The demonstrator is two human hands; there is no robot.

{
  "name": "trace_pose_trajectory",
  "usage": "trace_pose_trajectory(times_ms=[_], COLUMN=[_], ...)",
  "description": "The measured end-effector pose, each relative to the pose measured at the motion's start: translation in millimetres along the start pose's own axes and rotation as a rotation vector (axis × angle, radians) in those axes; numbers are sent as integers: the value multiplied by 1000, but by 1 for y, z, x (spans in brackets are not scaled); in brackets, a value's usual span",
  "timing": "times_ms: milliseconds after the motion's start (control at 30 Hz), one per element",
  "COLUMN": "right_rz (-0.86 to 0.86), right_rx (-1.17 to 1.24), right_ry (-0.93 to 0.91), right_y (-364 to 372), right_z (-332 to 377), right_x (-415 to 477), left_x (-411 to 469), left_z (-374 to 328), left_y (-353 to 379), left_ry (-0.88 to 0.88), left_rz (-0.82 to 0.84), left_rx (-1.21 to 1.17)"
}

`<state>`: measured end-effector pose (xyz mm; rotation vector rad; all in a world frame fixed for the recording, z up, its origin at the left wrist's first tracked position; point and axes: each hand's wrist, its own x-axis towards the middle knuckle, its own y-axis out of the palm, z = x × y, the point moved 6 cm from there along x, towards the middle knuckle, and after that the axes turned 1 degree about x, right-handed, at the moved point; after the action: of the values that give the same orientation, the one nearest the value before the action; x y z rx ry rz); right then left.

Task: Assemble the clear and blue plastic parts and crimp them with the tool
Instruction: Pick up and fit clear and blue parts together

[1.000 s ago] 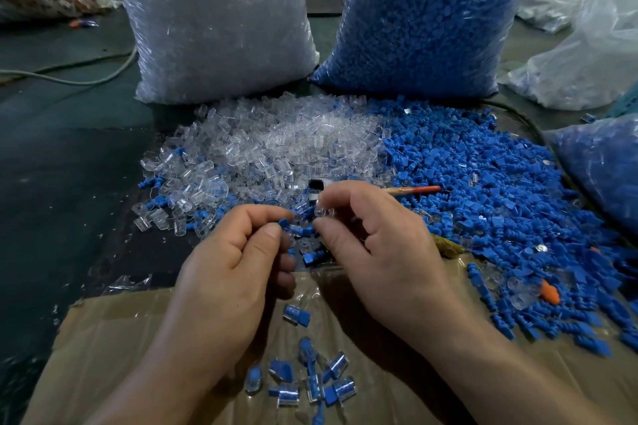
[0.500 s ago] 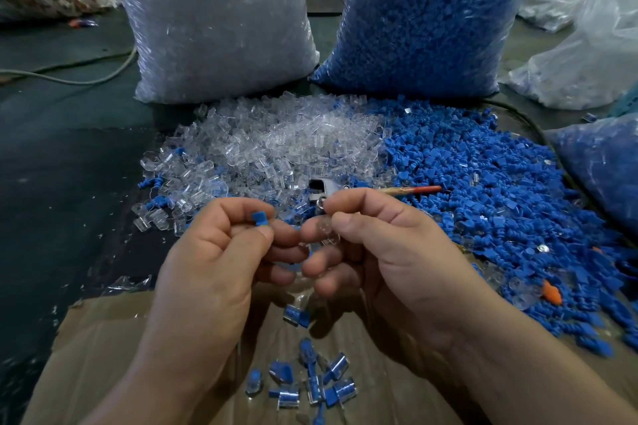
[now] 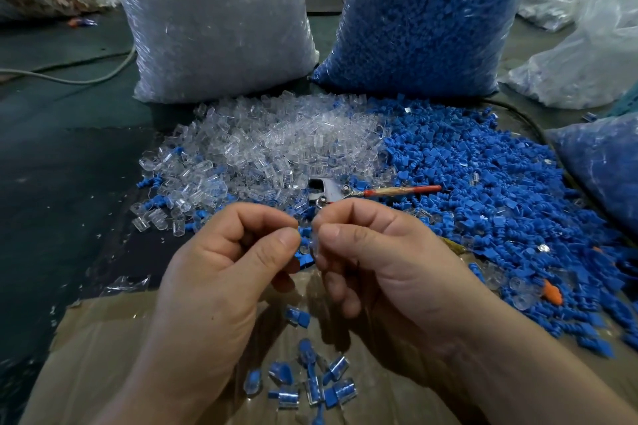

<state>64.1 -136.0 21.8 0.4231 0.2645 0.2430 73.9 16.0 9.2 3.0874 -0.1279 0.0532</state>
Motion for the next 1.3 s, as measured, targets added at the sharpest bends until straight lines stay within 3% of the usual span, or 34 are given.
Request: trace_pose_trajectory(times_ms=[567,733,800,900,1033,1100,1167,1233,1300], right_rz=[-6,-152,-158,-183,-178,-164,-223,-356,-404], right_rx=[-268,-825,-948,-932,-966,-1082,-1344,-1598,-1731], right_ry=[-174,-441,-514,-524,-520,-593,-651,-526,-288], right_y=[0,-2,2,1,1,4,0,-18,-40], right_z=[2,15,20,21,22,23,26,28,27], right_x=[1,-6,-9,-10,-12,-13,-11,-3,5], left_x=[-1,0,1,2,3,3,3,4,5], left_z=[-11,-8,-4,0,2,4,5,6,6], left_y=[10,10,10,13,12,10,9,6,4], left_ry=[2,-39,-70,-134,-150,-188,-217,-233,-226], left_rz=[-2,69,73,76,70,59,51,24,-3], left_rx=[48,261,159,-90,-174,-175,-189,-206,-173])
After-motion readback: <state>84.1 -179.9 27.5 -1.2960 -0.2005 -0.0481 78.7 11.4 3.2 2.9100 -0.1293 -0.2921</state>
